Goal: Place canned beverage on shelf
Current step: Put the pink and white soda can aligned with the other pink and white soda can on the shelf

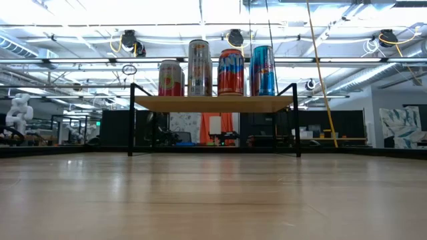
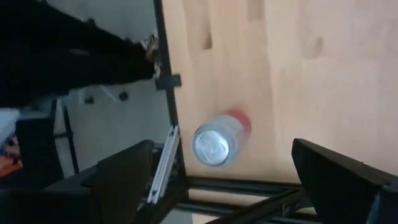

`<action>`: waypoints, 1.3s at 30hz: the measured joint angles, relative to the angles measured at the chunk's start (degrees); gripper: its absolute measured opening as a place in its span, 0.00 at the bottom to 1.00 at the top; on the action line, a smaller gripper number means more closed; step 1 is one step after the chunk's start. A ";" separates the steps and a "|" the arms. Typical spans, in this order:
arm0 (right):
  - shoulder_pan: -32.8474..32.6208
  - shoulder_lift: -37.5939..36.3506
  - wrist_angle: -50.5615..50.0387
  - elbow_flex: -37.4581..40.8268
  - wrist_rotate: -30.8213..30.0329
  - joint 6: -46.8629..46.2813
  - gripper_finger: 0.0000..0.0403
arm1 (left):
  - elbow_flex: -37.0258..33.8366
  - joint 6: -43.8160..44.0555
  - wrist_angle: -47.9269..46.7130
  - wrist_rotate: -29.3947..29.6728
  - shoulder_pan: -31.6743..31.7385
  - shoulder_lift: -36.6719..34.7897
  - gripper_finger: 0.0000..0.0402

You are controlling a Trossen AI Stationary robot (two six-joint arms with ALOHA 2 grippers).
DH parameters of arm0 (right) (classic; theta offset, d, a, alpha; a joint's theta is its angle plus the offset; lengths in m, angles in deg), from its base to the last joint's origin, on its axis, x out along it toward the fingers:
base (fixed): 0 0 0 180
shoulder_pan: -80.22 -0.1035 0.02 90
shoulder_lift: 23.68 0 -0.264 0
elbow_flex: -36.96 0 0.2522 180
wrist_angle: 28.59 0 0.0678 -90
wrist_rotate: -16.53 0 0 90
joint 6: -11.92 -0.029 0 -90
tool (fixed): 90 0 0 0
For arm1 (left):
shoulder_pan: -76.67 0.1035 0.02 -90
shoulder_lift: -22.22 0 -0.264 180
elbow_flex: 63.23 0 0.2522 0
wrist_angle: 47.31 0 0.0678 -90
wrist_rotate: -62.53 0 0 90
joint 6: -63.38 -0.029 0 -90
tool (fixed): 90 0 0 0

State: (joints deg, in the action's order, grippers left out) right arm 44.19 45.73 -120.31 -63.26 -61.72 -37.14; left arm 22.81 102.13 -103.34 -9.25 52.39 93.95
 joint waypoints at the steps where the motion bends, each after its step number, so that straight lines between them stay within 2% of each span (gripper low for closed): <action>1: -1.24 0.65 0.11 0.00 -0.29 -0.11 0.91 | 0.00 0.00 1.23 0.02 -0.25 0.31 0.25; 5: -5.62 3.37 -1.02 0.04 -3.10 -0.15 0.98 | -0.02 -0.04 2.88 0.28 -0.30 1.35 0.25; 9: -9.51 4.91 -0.97 0.04 -4.46 -0.18 0.98 | -0.02 -0.07 3.19 0.52 -0.48 2.56 0.28; 16: -14.52 5.95 -1.05 0.92 -5.84 0.24 0.98 | -0.04 -3.02 6.79 0.90 -1.74 5.05 0.47; 20: -16.18 6.01 -0.58 4.07 -5.94 -1.16 0.99 | -0.07 -1.49 8.94 1.77 -1.72 6.13 0.59; 24: -17.71 6.08 4.96 8.85 -5.98 -3.06 0.99 | -0.07 -0.02 9.13 1.80 -1.74 6.31 0.67; 31: -19.25 6.08 13.55 17.56 -7.77 -3.86 0.99 | -0.07 -0.02 8.91 2.56 -1.74 6.31 0.69; 39: -19.23 6.08 24.24 25.32 -5.94 -4.48 0.99 | -0.07 0.00 8.83 3.78 -1.74 6.31 0.69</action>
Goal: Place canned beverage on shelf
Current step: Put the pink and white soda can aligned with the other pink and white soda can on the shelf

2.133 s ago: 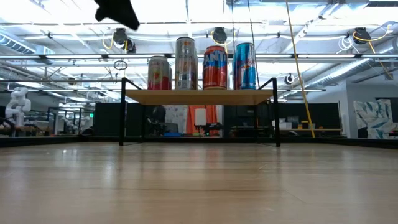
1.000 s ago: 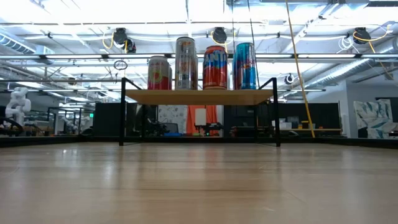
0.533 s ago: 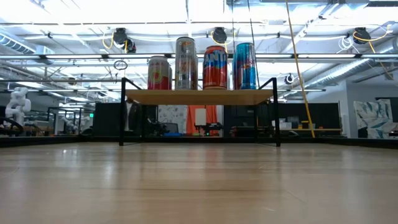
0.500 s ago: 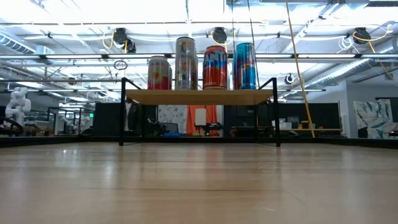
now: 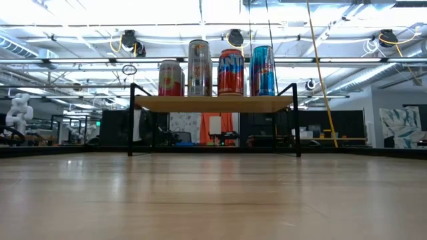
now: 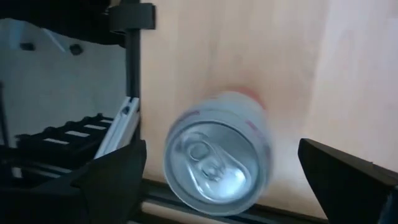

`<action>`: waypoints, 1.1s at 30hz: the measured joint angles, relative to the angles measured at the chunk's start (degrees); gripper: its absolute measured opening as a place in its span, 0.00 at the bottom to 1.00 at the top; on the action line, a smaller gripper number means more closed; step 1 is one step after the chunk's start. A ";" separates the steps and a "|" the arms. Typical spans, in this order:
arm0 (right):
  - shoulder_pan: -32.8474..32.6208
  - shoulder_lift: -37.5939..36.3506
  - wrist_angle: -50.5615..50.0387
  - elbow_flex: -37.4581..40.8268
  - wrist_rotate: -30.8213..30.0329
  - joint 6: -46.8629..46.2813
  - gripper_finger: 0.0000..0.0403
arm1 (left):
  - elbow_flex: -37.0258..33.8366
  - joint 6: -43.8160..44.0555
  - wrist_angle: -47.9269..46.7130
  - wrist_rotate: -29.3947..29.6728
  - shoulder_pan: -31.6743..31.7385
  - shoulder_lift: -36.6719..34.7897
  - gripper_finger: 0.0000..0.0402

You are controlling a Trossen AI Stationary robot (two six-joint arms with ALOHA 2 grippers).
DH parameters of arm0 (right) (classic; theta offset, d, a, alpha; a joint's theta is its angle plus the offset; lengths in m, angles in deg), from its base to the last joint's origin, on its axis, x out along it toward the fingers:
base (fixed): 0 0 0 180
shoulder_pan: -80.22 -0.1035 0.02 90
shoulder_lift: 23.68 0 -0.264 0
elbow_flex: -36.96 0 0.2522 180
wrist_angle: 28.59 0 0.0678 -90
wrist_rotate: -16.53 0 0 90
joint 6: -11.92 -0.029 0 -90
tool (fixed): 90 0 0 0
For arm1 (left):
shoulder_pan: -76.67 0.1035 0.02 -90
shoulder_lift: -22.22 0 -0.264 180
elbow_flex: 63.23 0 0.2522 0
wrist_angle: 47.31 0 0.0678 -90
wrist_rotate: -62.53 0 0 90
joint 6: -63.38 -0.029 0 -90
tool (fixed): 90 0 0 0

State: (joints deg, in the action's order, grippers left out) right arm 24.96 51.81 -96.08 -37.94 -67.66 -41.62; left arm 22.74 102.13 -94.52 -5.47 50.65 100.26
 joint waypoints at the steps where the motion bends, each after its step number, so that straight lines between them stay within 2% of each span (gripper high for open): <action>1: 0.00 0.00 1.00 0.70 0.43 -0.38 0.99 | 0.00 0.00 -0.02 0.02 0.00 0.00 0.69; 4: 0.00 0.00 1.74 2.25 1.88 -1.31 0.99 | 0.00 -0.02 -0.02 0.04 0.00 0.00 0.69; 18: 0.02 0.06 7.90 7.27 1.60 0.25 0.98 | -0.48 -0.02 -0.18 1.01 0.00 -0.02 0.69; 29: 0.02 4.56 11.31 7.38 1.65 0.44 0.97 | -0.48 1.40 -0.02 0.96 0.00 -0.02 0.69; 33: 0.02 5.83 13.08 7.38 1.65 -1.01 0.93 | -0.48 1.39 -0.02 0.94 0.00 -0.02 0.69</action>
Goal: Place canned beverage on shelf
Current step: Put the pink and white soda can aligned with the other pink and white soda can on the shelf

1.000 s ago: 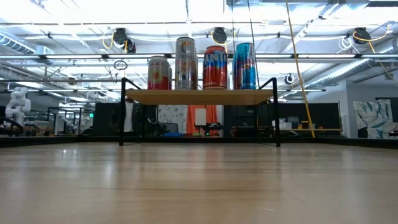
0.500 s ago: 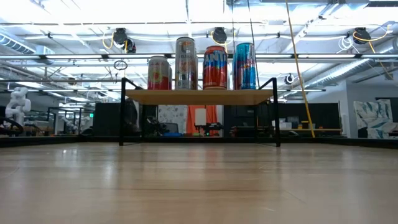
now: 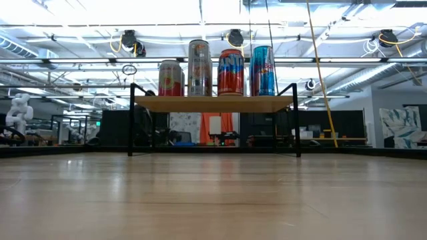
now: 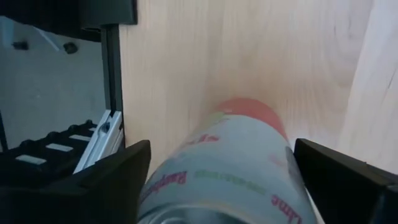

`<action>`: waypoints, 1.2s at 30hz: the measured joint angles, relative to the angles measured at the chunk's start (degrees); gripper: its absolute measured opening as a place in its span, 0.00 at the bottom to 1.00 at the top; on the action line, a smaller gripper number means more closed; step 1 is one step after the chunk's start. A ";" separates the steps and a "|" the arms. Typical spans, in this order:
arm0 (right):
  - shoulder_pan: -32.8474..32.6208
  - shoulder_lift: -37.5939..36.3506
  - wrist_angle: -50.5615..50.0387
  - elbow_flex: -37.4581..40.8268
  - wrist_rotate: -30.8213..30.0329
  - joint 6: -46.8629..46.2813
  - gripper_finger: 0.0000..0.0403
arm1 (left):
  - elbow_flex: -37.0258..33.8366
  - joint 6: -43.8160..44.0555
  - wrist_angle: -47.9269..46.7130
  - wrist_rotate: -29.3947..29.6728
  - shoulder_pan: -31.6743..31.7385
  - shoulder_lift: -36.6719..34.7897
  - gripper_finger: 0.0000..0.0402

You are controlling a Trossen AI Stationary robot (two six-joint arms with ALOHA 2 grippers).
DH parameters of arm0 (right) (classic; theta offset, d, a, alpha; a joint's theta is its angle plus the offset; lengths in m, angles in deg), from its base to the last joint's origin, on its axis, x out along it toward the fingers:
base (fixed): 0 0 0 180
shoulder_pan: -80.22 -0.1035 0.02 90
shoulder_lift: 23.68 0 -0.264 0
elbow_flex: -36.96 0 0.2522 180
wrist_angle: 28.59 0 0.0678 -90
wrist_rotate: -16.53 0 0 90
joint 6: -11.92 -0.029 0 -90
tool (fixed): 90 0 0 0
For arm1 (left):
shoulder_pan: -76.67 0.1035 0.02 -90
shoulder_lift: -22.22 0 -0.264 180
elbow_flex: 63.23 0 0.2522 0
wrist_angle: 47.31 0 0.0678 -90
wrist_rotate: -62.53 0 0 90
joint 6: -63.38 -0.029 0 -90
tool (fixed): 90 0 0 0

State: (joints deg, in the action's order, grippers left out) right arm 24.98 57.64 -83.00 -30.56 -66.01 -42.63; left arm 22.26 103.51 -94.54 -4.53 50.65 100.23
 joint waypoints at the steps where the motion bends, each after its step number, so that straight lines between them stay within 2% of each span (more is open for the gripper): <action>1: 0.00 0.10 0.03 0.00 0.03 -0.69 0.92 | 0.00 -0.01 0.00 -0.04 0.00 0.00 0.69; 6: 0.02 -0.70 -0.26 0.00 0.09 -4.20 0.87 | 0.00 0.01 0.00 -0.50 0.00 0.00 0.69; 17: -0.34 -2.93 -8.58 -3.72 -1.45 -4.76 0.98 | -0.02 -0.01 0.00 -0.58 0.00 0.00 0.69; 27: -1.51 -2.03 -11.85 -3.74 -1.64 -4.40 0.98 | -0.02 -0.01 0.00 -0.61 -0.02 0.00 0.69; 32: -1.51 -2.01 -11.90 -3.74 -1.55 -4.40 0.96 | -0.02 -0.01 0.00 -0.61 -0.04 0.00 0.69; 36: -1.51 -2.01 -11.75 -3.74 -1.51 -4.55 0.89 | -0.02 -0.06 0.00 -0.61 -0.04 0.00 0.69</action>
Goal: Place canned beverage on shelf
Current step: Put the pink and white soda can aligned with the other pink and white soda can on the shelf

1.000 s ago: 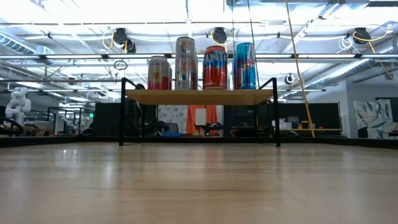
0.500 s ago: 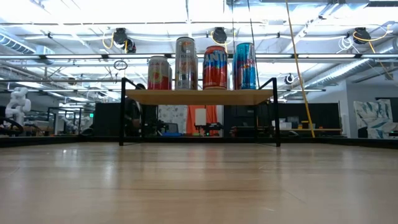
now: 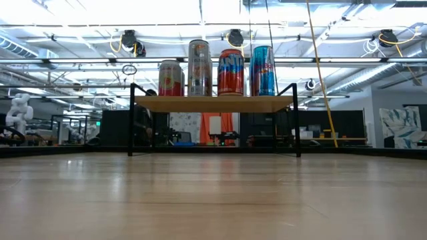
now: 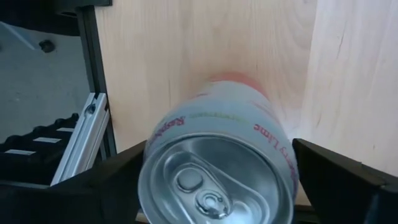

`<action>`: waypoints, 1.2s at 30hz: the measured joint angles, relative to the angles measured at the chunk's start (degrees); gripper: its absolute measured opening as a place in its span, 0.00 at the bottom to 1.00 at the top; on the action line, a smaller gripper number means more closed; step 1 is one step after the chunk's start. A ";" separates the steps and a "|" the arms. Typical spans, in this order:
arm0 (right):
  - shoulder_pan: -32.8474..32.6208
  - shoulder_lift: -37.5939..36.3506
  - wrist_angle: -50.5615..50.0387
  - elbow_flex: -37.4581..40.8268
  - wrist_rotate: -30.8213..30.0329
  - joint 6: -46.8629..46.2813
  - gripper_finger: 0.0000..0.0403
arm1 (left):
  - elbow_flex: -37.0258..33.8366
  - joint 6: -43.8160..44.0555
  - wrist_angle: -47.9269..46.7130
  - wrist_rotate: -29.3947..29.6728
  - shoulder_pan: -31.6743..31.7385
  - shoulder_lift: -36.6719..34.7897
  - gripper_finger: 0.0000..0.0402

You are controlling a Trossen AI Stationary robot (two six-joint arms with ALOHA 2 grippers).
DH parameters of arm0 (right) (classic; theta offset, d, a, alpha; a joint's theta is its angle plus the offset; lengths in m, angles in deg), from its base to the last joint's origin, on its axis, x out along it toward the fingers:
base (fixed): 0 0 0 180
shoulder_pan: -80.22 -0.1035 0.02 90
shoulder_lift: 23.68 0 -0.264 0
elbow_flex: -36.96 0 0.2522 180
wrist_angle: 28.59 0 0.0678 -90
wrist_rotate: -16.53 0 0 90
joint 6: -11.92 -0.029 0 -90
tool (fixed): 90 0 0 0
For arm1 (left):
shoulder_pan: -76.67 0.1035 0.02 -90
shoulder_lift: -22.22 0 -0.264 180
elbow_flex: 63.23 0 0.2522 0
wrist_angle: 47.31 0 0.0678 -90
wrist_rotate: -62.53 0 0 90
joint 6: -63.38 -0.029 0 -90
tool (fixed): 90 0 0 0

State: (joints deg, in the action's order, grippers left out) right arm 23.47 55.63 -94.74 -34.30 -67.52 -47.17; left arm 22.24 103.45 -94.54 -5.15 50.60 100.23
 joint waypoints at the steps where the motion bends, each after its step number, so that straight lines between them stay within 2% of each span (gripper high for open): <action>1: 0.00 0.00 0.16 0.00 0.00 0.09 0.87 | 0.00 0.00 0.00 0.00 0.00 0.00 0.69; 6: 0.00 -0.04 0.83 0.00 0.03 0.16 0.76 | -0.02 0.03 0.00 0.00 0.00 0.00 0.69; 9: 0.02 -0.04 1.41 -0.02 0.05 0.00 0.73 | -0.02 0.07 0.00 -0.34 0.00 0.00 0.69; 17: 1.81 -0.06 4.69 -0.32 2.27 -1.76 0.72 | -0.02 2.85 0.03 -1.20 0.07 0.00 0.69; 28: 7.82 -0.07 4.22 -8.49 2.87 0.97 0.73 | -0.02 2.65 0.45 1.87 0.11 0.00 0.69; 36: 16.12 -0.07 3.99 -16.38 2.84 7.84 0.73 | -0.02 -3.14 9.85 4.09 0.11 0.00 0.69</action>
State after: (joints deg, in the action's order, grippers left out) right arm 39.59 55.57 -90.75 -50.68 -64.68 -39.34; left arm 22.22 100.31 -84.69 -1.05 50.71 100.23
